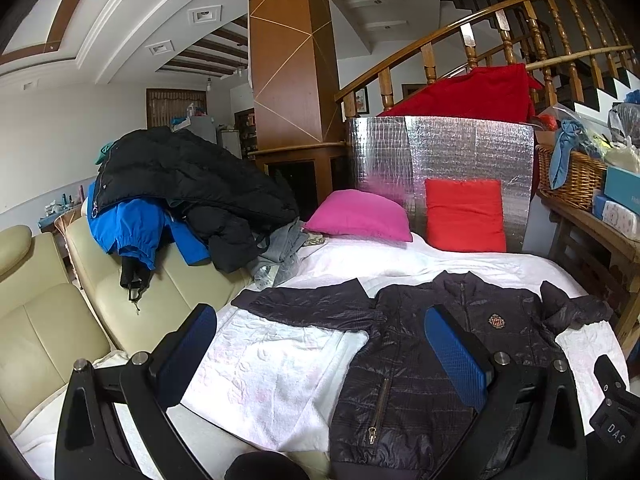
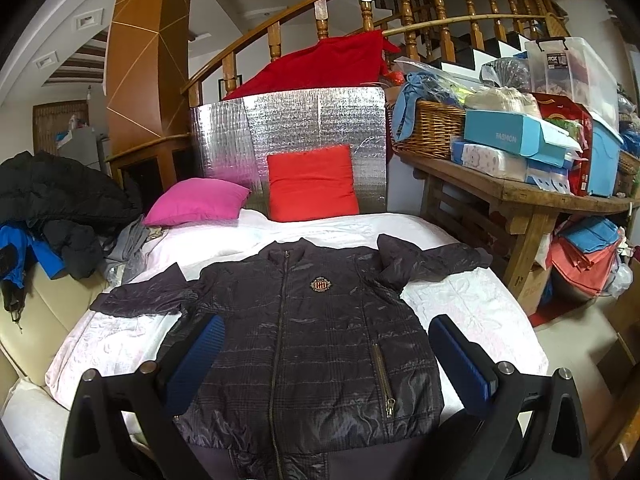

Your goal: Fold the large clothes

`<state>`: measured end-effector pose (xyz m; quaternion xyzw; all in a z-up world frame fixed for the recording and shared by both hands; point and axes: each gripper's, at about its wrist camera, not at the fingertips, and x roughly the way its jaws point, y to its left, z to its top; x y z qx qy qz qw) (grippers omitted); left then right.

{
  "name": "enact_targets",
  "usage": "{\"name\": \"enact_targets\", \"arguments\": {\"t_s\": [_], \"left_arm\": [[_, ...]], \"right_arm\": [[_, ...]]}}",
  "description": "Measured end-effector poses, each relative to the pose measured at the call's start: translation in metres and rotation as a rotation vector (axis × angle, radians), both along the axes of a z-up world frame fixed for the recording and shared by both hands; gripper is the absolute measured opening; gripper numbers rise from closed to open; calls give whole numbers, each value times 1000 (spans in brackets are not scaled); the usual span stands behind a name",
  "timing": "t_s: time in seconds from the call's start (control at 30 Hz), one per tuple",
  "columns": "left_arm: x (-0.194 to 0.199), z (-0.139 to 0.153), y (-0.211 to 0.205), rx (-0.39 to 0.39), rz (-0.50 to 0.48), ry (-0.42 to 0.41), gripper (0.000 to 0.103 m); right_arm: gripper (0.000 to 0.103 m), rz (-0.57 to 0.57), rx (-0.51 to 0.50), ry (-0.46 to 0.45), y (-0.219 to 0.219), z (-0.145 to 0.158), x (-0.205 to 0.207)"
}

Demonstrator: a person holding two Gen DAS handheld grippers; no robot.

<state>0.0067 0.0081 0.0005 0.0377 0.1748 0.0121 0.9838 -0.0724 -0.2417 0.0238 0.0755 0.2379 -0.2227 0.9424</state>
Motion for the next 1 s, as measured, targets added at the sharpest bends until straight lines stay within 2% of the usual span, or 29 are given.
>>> {"name": "enact_targets", "arguments": {"t_s": [1.0], "left_arm": [[5,-7,-6,6,-1,21,103]], "right_arm": [[103,-5,14,20,-9,-9,4]]}}
